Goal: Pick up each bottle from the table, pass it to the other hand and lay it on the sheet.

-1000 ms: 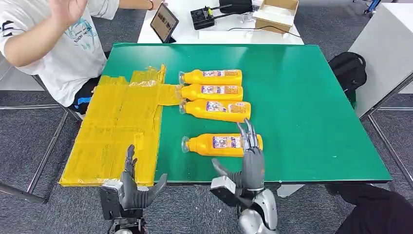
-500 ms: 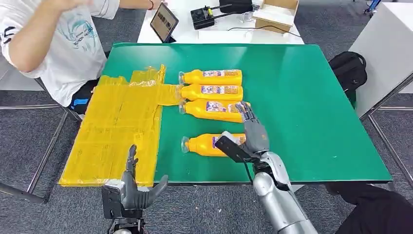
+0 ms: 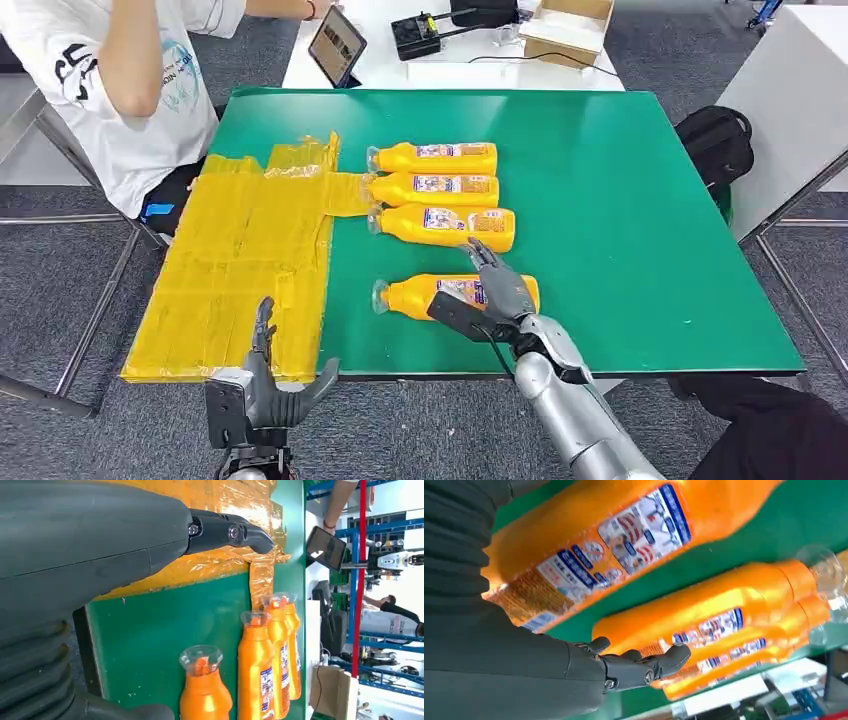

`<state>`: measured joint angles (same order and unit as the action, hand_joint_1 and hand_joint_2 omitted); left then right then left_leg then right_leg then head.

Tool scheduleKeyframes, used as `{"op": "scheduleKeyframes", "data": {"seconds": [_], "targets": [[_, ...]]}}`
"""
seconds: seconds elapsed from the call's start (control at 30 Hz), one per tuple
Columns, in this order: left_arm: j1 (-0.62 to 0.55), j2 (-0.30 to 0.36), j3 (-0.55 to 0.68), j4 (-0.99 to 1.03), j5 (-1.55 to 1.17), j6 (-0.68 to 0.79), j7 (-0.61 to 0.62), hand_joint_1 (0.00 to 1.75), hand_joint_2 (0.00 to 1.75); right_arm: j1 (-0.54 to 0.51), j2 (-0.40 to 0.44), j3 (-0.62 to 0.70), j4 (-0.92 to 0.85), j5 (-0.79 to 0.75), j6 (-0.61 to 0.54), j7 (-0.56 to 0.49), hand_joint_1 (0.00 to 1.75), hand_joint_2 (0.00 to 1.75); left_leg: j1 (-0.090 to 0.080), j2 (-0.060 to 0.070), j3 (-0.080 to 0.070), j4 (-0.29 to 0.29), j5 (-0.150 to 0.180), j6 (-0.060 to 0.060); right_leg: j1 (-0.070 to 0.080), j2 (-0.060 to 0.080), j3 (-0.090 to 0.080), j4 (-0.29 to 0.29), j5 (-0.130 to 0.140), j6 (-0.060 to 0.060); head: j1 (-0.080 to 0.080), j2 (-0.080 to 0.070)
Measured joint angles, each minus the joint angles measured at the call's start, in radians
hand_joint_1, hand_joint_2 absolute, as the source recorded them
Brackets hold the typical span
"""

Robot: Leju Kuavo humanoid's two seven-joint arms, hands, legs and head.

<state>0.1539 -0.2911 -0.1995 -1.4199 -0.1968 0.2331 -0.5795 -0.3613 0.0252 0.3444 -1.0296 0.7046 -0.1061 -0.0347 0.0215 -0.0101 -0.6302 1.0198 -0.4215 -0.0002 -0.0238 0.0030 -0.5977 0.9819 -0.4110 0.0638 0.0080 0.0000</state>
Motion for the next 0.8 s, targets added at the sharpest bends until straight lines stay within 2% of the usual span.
{"op": "scheduleKeyframes", "data": {"seconds": [0.3,0.53,0.8], "targets": [[-0.002,0.0,0.004,0.003,0.001,-0.003,0.005,0.0,1.75,-0.039,-0.027,0.068,0.074,-0.035,0.061,-0.005,0.0,1.75,0.0,0.0,0.0,0.0,0.0,0.0,0.0,0.0,0.0,0.0,0.0,0.0,0.0,0.0],[-0.001,0.0,0.014,0.01,0.007,-0.013,0.011,0.0,1.75,-0.072,-0.064,0.1,0.117,0.064,0.005,0.07,0.0,1.75,0.0,0.0,0.0,0.0,0.0,0.0,0.0,0.0,0.0,0.0,0.0,0.0,0.0,0.0],[0.0,0.0,0.016,0.011,0.007,-0.019,0.014,0.0,1.75,-0.093,-0.081,0.108,0.145,0.089,0.002,0.085,0.0,1.75,0.0,0.0,0.0,0.0,0.0,0.0,0.0,0.0,0.0,0.0,0.0,0.0,0.0,0.0]]}}
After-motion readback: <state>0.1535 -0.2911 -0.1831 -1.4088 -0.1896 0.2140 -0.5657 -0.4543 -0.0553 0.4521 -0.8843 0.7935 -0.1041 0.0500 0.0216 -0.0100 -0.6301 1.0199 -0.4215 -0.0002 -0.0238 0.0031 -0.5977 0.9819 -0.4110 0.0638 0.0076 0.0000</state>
